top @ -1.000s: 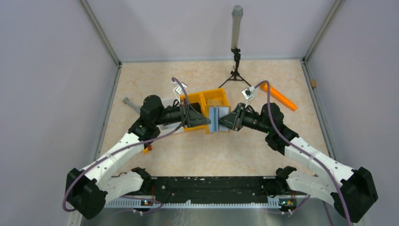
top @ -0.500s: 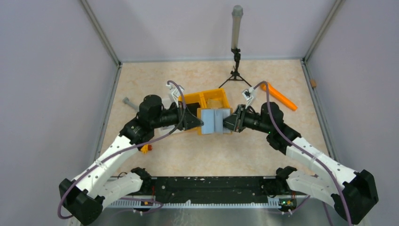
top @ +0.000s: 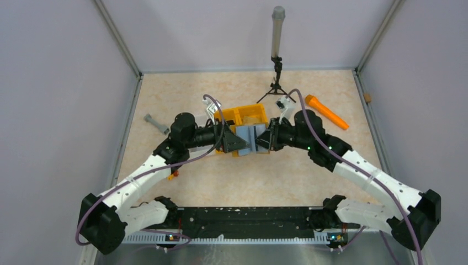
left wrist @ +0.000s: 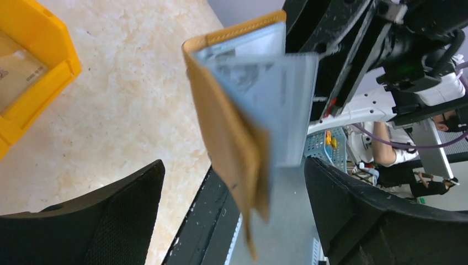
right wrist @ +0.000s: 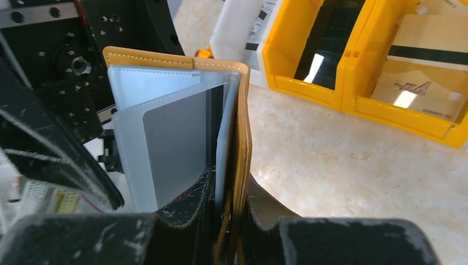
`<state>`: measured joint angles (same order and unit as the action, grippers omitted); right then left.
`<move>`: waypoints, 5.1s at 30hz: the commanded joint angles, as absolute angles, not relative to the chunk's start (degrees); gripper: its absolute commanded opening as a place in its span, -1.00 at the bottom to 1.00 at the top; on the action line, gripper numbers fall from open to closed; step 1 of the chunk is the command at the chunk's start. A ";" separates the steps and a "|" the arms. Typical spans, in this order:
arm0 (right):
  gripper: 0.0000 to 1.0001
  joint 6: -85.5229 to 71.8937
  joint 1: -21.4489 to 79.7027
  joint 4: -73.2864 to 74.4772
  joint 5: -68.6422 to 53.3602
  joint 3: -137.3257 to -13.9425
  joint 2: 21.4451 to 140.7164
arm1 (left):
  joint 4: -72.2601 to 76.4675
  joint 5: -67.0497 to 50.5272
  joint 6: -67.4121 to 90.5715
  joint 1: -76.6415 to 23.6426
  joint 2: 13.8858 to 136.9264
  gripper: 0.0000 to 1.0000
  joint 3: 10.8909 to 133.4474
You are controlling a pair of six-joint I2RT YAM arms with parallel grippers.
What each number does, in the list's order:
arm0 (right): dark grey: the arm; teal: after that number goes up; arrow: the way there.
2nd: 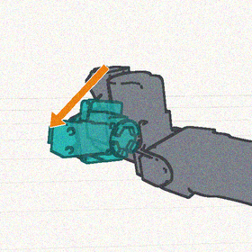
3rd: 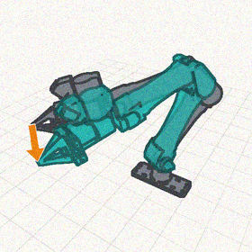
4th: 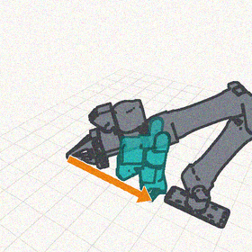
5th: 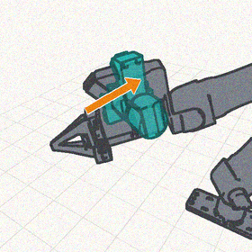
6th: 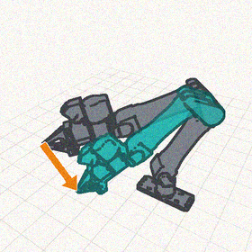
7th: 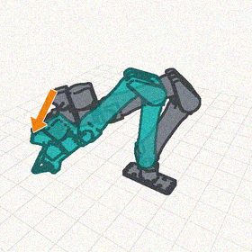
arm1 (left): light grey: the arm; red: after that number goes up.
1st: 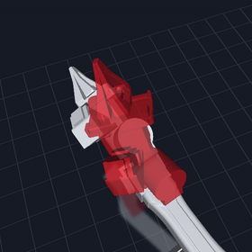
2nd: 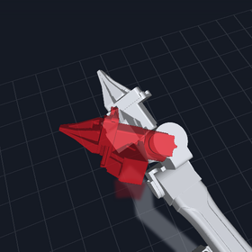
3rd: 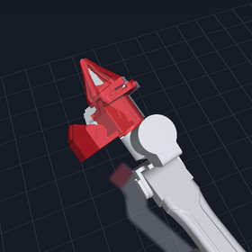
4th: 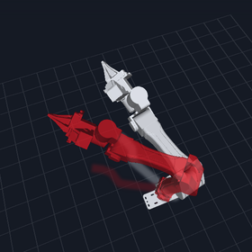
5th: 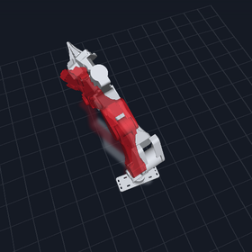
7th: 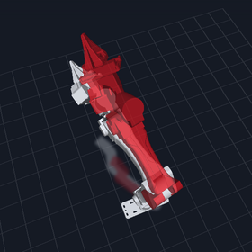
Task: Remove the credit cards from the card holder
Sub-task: Remove the credit card from the card holder.
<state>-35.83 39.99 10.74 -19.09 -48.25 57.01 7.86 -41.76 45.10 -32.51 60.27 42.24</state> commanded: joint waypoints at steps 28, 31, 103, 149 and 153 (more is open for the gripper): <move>-1.00 -29.90 49.85 20.07 -4.25 -58.23 58.71 | 13.29 -41.57 45.69 -29.18 58.38 -0.04 36.22; -1.00 -30.96 49.83 18.39 -5.21 -56.43 56.91 | 17.98 -44.81 48.42 -28.32 58.59 -0.30 34.54; -0.25 -54.74 41.08 -20.67 -28.32 -37.02 54.34 | 42.31 -54.86 64.51 -26.51 56.40 -0.96 29.99; -1.00 -42.61 36.04 -2.98 -21.61 -40.19 47.08 | 24.42 -45.89 55.95 -23.03 52.51 -1.00 31.92; -1.00 -36.65 36.04 1.96 -20.61 -43.12 48.56 | 1.29 -34.39 44.18 -21.57 50.00 -1.00 38.26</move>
